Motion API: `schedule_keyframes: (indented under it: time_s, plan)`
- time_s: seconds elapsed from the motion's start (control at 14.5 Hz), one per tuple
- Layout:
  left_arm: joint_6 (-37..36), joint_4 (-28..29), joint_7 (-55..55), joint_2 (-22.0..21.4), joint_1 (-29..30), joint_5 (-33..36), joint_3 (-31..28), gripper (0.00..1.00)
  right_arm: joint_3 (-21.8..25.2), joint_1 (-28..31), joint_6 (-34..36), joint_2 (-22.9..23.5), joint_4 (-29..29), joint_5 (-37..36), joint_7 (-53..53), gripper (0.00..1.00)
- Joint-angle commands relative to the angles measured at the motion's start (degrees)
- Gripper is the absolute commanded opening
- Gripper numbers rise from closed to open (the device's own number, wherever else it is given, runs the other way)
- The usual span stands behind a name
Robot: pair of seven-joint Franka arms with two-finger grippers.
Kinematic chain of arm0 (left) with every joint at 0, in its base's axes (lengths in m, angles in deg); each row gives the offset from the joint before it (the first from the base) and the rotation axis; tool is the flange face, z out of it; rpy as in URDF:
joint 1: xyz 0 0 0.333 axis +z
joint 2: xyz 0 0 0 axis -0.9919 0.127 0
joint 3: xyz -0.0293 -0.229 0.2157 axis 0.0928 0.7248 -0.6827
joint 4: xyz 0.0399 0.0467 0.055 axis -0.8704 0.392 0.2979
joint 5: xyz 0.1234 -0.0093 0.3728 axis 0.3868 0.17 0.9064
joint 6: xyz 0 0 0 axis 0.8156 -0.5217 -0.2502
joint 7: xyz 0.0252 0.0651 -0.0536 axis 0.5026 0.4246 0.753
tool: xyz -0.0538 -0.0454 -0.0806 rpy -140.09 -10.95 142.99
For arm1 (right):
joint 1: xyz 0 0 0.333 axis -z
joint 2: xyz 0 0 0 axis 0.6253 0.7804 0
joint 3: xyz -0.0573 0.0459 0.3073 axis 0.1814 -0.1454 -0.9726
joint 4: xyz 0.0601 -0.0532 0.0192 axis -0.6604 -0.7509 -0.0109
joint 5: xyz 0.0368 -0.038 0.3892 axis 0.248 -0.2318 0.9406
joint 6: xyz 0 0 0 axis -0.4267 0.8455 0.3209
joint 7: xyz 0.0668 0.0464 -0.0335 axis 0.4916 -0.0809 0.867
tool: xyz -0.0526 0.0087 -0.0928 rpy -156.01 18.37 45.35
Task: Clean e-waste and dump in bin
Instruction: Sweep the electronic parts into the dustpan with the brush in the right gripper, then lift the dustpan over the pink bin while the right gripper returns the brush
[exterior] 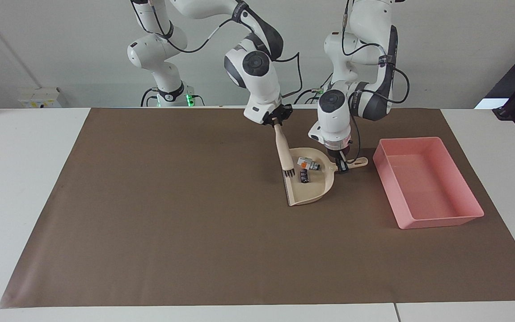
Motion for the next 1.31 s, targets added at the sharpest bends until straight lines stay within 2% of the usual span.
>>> schedule_keyframes:
  time_s: [0.0, 0.21, 0.34, 0.48, 0.62, 0.76, 0.97, 1.24]
  plan:
    - [1.9, 1.8, -5.1, -3.0, 1.6, -5.6, -0.1, 0.0, -0.4, 8.6, 7.5, -5.8, -1.3, -3.5, 0.7, 0.0]
    - [1.0, 1.5, -11.0, -7.8, 5.2, -9.9, -0.2, 0.0, -0.6, 16.6, 13.2, -7.0, -1.5, -10.9, 4.8, 0.0]
    - [-1.6, -0.2, -15.7, -8.8, 7.6, -11.2, -1.0, 0.0, -0.6, 21.6, 13.1, -7.9, -3.8, -14.2, 7.1, 0.0]
    - [-5.5, -4.3, -21.9, -8.7, 11.6, -13.1, -1.1, 0.0, -0.6, 29.3, 10.8, -9.0, -7.2, -14.5, 14.5, 0.0]
    - [-10.6, -9.9, -32.2, -7.4, 18.0, -17.4, -1.1, 0.0, -0.6, 36.3, 8.7, -10.3, -10.8, -14.6, 22.6, 0.0]
    - [-14.7, -16.7, -40.9, -4.1, 24.0, -18.2, -1.2, 0.0, -0.6, 43.3, 4.0, -11.4, -14.9, -14.6, 28.9, 0.0]
    - [-16.7, -23.9, -49.1, -0.3, 31.6, -18.8, -1.2, 0.0, -0.6, 49.1, -3.1, -11.5, -19.2, -16.9, 36.6, 0.0]
    - [-16.2, -30.7, -58.5, 5.3, 40.5, -18.3, -1.4, 0.0, -0.6, 52.0, -8.6, -10.8, -23.2, -17.4, 40.2, 0.0]
